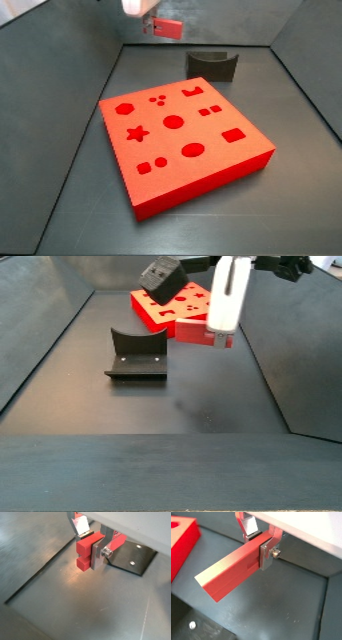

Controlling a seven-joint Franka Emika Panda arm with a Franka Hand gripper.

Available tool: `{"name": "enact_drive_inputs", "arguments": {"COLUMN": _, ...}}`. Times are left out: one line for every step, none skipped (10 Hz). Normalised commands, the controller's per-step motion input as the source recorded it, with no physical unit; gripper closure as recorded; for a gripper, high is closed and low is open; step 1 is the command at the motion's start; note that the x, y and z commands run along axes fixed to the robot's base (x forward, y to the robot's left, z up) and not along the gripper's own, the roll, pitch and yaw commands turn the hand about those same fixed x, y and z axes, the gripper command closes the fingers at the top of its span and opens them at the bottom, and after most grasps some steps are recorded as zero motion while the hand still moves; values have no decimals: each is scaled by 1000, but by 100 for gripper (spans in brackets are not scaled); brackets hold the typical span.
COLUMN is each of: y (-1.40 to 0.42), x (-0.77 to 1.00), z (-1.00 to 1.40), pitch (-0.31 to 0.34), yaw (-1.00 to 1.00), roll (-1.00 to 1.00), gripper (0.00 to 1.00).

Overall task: Pick up the double-square object. Move up. Rotate the double-square object. Place the double-square object on the fixture. Regrasp the double-square object. Move to above the board. Insert the double-square object.
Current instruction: Rotate the double-square object.

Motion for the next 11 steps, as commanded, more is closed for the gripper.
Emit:
{"name": "enact_drive_inputs", "arguments": {"y": 19, "x": 4, "z": -23, "pitch": -2, "yaw": -1000, "roll": -2, "gripper": 100}}
{"name": "enact_drive_inputs", "arguments": {"y": 20, "x": 4, "z": -23, "pitch": -3, "yaw": -1000, "roll": -2, "gripper": 100}}
{"name": "enact_drive_inputs", "arguments": {"y": 20, "x": 4, "z": -23, "pitch": -3, "yaw": -1000, "roll": -2, "gripper": 100}}
{"name": "enact_drive_inputs", "arguments": {"y": 19, "x": 4, "z": -23, "pitch": -3, "yaw": -1000, "roll": -3, "gripper": 100}}
{"name": "enact_drive_inputs", "arguments": {"y": 20, "x": 3, "z": -24, "pitch": -3, "yaw": -1000, "roll": -3, "gripper": 100}}
{"name": "enact_drive_inputs", "arguments": {"y": 20, "x": 3, "z": -24, "pitch": -3, "yaw": -1000, "roll": -3, "gripper": 100}}
{"name": "enact_drive_inputs", "arguments": {"y": 20, "x": 3, "z": -24, "pitch": -3, "yaw": -1000, "roll": -3, "gripper": 100}}
{"name": "enact_drive_inputs", "arguments": {"y": 19, "x": 3, "z": -24, "pitch": -4, "yaw": -1000, "roll": -3, "gripper": 100}}
{"name": "enact_drive_inputs", "arguments": {"y": 20, "x": 3, "z": -24, "pitch": -4, "yaw": -1000, "roll": -4, "gripper": 100}}
{"name": "enact_drive_inputs", "arguments": {"y": 19, "x": 3, "z": -24, "pitch": -4, "yaw": -1000, "roll": -4, "gripper": 100}}
{"name": "enact_drive_inputs", "arguments": {"y": 20, "x": 3, "z": -24, "pitch": -5, "yaw": -1000, "roll": -5, "gripper": 100}}
